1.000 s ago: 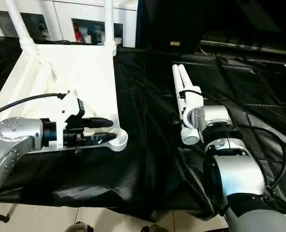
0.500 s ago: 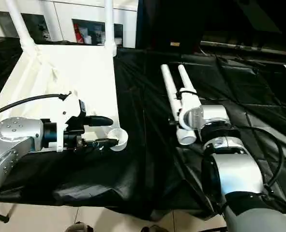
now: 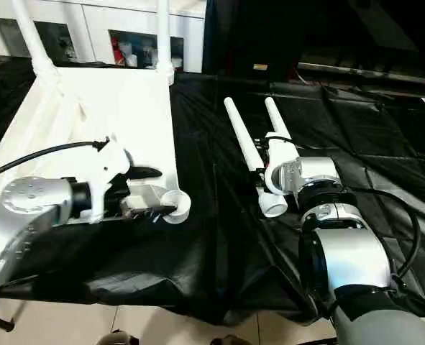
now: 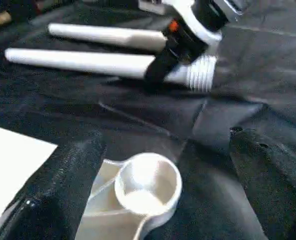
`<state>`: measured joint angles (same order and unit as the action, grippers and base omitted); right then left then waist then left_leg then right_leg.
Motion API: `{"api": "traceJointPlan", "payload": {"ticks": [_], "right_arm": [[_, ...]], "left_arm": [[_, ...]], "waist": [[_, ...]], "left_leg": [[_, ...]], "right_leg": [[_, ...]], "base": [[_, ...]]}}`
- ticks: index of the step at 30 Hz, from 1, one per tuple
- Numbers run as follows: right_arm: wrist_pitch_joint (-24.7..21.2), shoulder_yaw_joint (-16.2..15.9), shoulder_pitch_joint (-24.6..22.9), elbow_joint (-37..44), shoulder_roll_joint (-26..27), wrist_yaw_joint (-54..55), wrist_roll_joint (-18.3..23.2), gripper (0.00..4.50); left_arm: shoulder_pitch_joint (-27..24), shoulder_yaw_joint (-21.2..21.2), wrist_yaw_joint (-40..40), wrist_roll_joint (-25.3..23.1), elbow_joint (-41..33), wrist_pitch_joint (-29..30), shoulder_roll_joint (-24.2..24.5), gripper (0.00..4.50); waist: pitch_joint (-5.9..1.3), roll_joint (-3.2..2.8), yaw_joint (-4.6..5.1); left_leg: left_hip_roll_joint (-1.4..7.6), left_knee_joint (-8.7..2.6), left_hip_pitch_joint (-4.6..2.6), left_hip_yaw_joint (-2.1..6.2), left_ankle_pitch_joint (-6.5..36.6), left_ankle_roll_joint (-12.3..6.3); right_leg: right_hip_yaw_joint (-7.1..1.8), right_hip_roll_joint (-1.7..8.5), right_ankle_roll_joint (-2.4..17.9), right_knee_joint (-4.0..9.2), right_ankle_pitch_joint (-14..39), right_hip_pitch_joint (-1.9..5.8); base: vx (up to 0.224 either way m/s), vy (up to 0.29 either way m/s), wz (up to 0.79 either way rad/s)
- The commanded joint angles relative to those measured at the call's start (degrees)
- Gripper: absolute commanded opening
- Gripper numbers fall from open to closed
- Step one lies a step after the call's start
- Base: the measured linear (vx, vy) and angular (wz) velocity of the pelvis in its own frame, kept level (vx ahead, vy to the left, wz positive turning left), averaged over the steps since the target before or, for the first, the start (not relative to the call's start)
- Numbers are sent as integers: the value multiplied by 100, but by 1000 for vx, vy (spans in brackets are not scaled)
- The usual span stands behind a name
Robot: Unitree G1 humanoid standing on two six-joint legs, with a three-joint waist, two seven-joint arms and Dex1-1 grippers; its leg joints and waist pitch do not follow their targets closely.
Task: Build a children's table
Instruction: Pick table leg
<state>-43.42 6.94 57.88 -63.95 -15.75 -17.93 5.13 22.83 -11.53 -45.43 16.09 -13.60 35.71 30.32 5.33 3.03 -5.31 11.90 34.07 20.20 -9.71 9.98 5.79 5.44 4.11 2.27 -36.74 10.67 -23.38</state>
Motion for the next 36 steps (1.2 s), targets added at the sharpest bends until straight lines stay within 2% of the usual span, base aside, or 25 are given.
{"api": "traceJointPlan", "payload": {"ticks": [1, 4, 6, 8, 9, 10, 11, 12, 14, 15, 16, 17, 18, 19, 20, 22, 23, 24, 25, 27, 28, 29, 32, 33, 36], "right_arm": [[5, 95, -95, -54, -66, 29, 50, 242], [-18, 175, -144, 52, -62, 18, 133, 202], [-18, 175, -144, 52, -62, 18, 133, 198], [47, 297, -264, 341, -59, -68, 280, 191], [55, 308, -274, 366, -59, -75, 293, 189], [277, 481, -521, 913, 7, -207, 516, 188], [277, 481, -521, 913, 7, -207, 516, 188], [277, 481, -521, 913, 7, -207, 516, 188], [756, 636, -1127, 2132, 228, -527, 871, 187], [903, 667, -1525, 2922, 347, -728, 1073, 187], [969, 673, -1763, 3397, 416, -849, 1192, 187], [1077, 696, -1998, 3866, 508, -971, 1350, 187], [1077, 696, -1998, 3866, 508, -971, 1350, 186], [1092, 678, -2227, 4378, 632, -1125, 1568, 186], [1105, 645, -2444, 4879, 769, -1262, 1792, 186], [1105, 596, -2608, 5259, 864, -1375, 1955, 186], [1106, 458, -2781, 5660, 931, -1519, 2094, 186], [1043, 337, -2895, 5939, 969, -1601, 2195, 186], [1043, 337, -2895, 5939, 969, -1601, 2195, 186], [992, 217, -3024, 6200, 989, -1663, 2255, 186], [932, -62, -3221, 6538, 997, -1774, 2225, 186], [915, -147, -3273, 6615, 993, -1806, 2192, 186], [972, -511, -3380, 6661, 883, -1850, 1892, 186], [971, -561, -3404, 6689, 864, -1839, 1856, 186], [970, -738, -3401, 6651, 794, -1729, 1651, 186]], "left_arm": [[112, 193, 253, 19, 123, -174, -205, 450], [121, 481, 633, 55, 275, -424, -543, 450], [121, 481, 633, 55, 275, -424, -543, 450], [214, 607, 1037, -17, 395, -292, -772, 450], [226, 607, 1071, -34, 406, -275, -783, 450], [479, 844, 1327, 274, 602, 429, -1095, 450], [479, 844, 1327, 274, 602, 429, -1095, 450], [479, 844, 1327, 274, 602, 429, -1095, 450], [860, 1342, 1686, 900, 1049, 1078, -1731, 450], [1085, 1554, 1885, 1141, 1375, 1273, -2059, 450], [1219, 1654, 2014, 1229, 1587, 1321, -2237, 450], [1360, 1729, 2086, 1332, 1801, 1328, -2388, 450], [1360, 1729, 2086, 1332, 1801, 1328, -2388, 450], [1488, 1723, 2085, 1343, 2006, 1257, -2469, 450], [1609, 1754, 2076, 1373, 2182, 1232, -2552, 450], [1703, 1806, 2074, 1410, 2315, 1238, -2628, 450], [1831, 1884, 2119, 1424, 2499, 1247, -2709, 450], [1954, 1958, 2172, 1432, 2687, 1223, -2777, 450], [1954, 1958, 2172, 1432, 2687, 1223, -2777, 450], [2078, 2053, 2245, 1449, 2855, 1221, -2849, 450], [2376, 2371, 2346, 1718, 3173, 1188, -3051, 450], [2469, 2470, 2372, 1816, 3262, 1172, -3109, 450], [2690, 2722, 2426, 2185, 3382, 1183, -3254, 450], [2726, 2755, 2415, 2231, 3402, 1191, -3269, 450], [2786, 2959, 2404, 2496, 3339, 1290, -3366, 450]], "waist": [[-518, -100, -26], [-530, -80, -23], [-538, -88, -34], [-533, -24, -25], [-539, -52, -44], [-528, -22, -23], [-539, -56, -84], [-554, -37, -78], [-544, 39, -84], [-528, 22, -137], [-573, 26, -177], [-565, 57, -194], [-559, 52, -213], [-572, 47, -214], [-551, -62, -228], [-555, -24, -226], [-566, -77, -240], [-570, -51, -245], [-564, -65, -234], [-573, -63, -262], [-557, -59, -263], [-577, -64, -299], [-572, -28, -276], [-572, -39, -292], [-572, -21, -283]], "left_leg": [[89, -340, 22, 6, 1051, 290], [91, -328, 27, 3, 1012, 261], [89, -326, 29, 8, 1006, 228], [89, -323, 45, -5, 952, 196], [93, -317, 46, 3, 896, 183], [89, -310, 42, -37, 894, 180], [81, -292, 27, -22, 867, 172], [88, -310, 29, 2, 835, 130], [87, -298, 52, -15, 824, 100], [56, -277, 72, -42, 729, 50], [91, -290, 38, -9, 672, -31], [62, -293, 54, -19, 604, -111], [70, -303, 63, -8, 599, -141], [82, -303, 55, 2, 585, -133], [68, -313, 52, 12, 685, -136], [58, -325, 62, 13, 704, -158], [69, -322, 40, 21, 724, -136], [75, -322, 38, 19, 697, -152], [72, -330, 61, 32, 667, -154], [82, -327, 27, 27, 702, -110], [58, -314, 34, 4, 690, -128], [79, -319, 11, 22, 706, -111], [85, -336, 79, 49, 690, -110], [102, -331, 48, 38, 633, -81], [96, -321, 70, 29, 589, -104]], "right_leg": [[-343, 379, 1023, 420, 1046, 372], [-341, 377, 992, 422, 1050, 374], [-337, 384, 953, 430, 1103, 378], [-337, 371, 932, 425, 1079, 376], [-337, 380, 880, 421, 1074, 378], [-351, 364, 878, 426, 1057, 368], [-344, 381, 843, 430, 1055, 356], [-335, 382, 886, 415, 1023, 369], [-333, 397, 839, 442, 1123, 371], [-354, 386, 748, 461, 1087, 388], [-339, 405, 723, 443, 1047, 380], [-334, 375, 668, 463, 1001, 382], [-330, 392, 640, 481, 1041, 388], [-323, 400, 654, 459, 1061, 382], [-324, 391, 556, 501, 1220, 371], [-314, 370, 484, 535, 1226, 386], [-312, 381, 508, 518, 1208, 370], [-311, 378, 535, 524, 1099, 375], [-310, 373, 550, 517, 1056, 393], [-307, 393, 613, 532, 1095, 383], [-316, 374, 619, 556, 1093, 378], [-309, 389, 642, 535, 1076, 380], [-291, 406, 635, 530, 1064, 428], [-300, 413, 639, 544, 1074, 374], [-307, 408, 730, 518, 888, 395]], "base": [[0, 0, 0], [0, 0, 0], [0, 0, 0], [0, 0, 0], [0, 0, 0], [0, 0, 0], [0, 0, 0], [0, 0, 0], [0, 0, 0], [0, 0, 0], [0, 0, 0], [0, 0, 0], [0, 0, 0], [0, 0, 0], [0, 0, 0], [0, 0, 0], [0, 0, 0], [0, 0, 0], [0, 0, 0], [0, 0, 0], [0, 0, 0], [0, 0, 0], [0, 0, 0], [0, 0, 0], [0, 0, 0]]}}
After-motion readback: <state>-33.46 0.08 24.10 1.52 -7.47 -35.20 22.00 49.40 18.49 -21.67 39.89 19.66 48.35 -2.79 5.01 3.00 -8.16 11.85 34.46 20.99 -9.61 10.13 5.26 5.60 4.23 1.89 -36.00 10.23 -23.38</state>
